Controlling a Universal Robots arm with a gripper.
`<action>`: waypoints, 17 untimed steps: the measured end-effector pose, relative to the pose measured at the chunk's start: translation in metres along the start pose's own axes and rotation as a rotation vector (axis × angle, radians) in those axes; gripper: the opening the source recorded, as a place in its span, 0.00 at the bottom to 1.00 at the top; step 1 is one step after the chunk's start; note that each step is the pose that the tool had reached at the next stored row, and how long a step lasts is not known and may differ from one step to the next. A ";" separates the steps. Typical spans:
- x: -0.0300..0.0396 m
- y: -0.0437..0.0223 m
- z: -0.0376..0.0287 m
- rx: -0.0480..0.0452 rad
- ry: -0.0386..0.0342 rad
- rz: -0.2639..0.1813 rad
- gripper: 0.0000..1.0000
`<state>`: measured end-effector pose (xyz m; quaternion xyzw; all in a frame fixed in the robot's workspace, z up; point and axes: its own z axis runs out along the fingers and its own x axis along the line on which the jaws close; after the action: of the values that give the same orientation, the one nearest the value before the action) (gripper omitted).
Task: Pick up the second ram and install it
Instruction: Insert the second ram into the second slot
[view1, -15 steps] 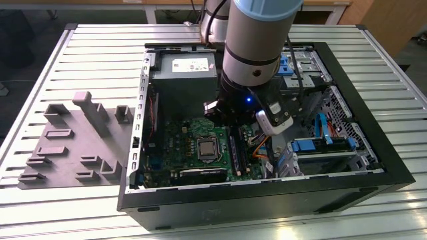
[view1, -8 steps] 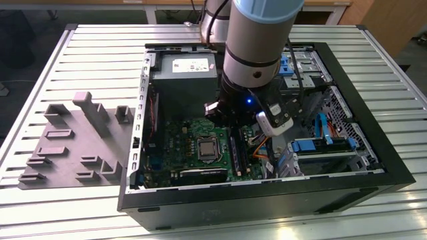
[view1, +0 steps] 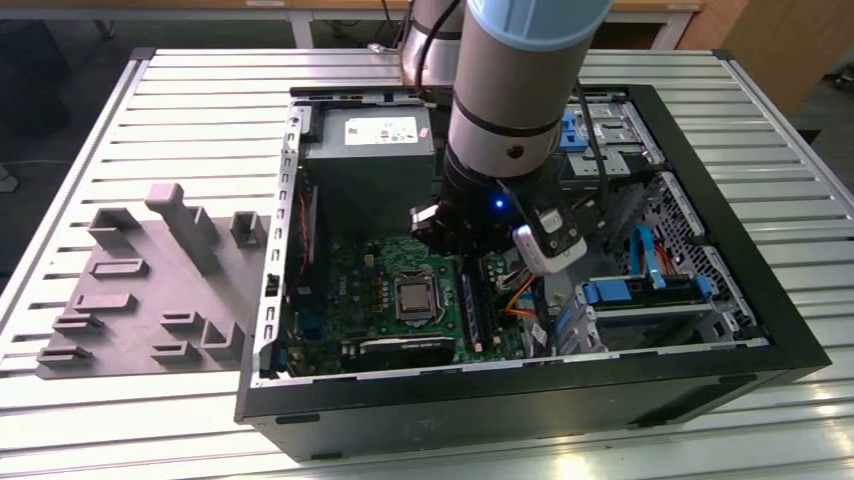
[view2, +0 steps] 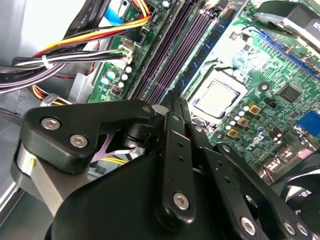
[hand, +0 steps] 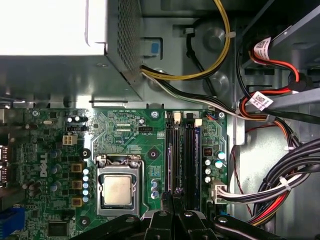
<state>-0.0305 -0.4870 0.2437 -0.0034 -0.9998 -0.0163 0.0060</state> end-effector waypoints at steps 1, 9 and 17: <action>-0.0002 0.0000 0.0003 -0.0001 -0.0001 0.001 0.11; -0.0004 0.0000 0.0013 -0.0001 -0.0002 0.005 0.11; -0.0022 -0.0001 0.0031 0.0000 -0.0002 0.008 0.11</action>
<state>-0.0283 -0.4870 0.2405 -0.0073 -0.9998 -0.0163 0.0059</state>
